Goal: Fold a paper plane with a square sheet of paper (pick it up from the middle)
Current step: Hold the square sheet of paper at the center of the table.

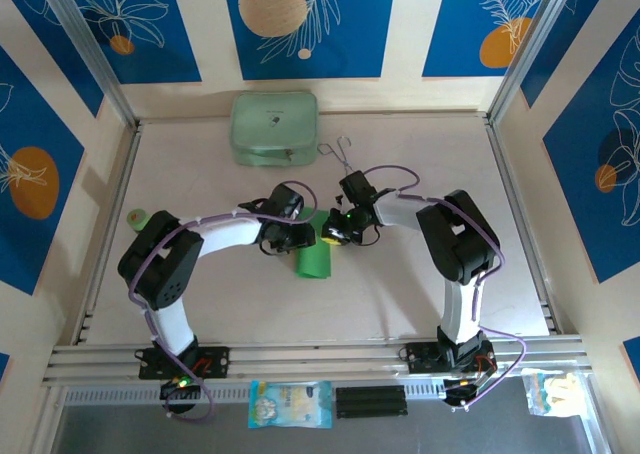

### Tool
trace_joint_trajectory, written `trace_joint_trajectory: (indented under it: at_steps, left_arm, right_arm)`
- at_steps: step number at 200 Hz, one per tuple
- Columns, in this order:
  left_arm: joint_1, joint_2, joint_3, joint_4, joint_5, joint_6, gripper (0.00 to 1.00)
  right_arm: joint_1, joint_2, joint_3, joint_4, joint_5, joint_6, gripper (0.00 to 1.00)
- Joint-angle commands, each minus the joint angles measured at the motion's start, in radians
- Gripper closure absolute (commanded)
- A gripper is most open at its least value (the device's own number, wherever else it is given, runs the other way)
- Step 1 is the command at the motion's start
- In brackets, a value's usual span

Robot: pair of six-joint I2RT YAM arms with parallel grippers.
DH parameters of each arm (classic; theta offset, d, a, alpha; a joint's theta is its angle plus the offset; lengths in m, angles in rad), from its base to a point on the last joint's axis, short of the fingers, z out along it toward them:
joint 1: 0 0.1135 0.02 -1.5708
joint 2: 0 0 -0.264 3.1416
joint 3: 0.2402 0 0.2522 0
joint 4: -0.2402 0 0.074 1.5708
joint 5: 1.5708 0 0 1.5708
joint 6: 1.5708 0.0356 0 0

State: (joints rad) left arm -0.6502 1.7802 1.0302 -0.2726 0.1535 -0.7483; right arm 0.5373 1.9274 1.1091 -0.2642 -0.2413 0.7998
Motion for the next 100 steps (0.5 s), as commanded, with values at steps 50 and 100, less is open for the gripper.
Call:
trace_joint_trajectory:
  at_steps: [50, 100]
  left_arm:
    - [-0.019, 0.027, 0.071, -0.154, -0.017, 0.054, 0.35]
    - [-0.022, 0.071, 0.070, -0.167, -0.039, 0.067, 0.48]
  right_arm:
    - [0.003, -0.001, 0.003, -0.038, -0.013, 0.012, 0.84]
    - [-0.030, -0.125, -0.012, 0.021, -0.075, 0.042, 0.75]
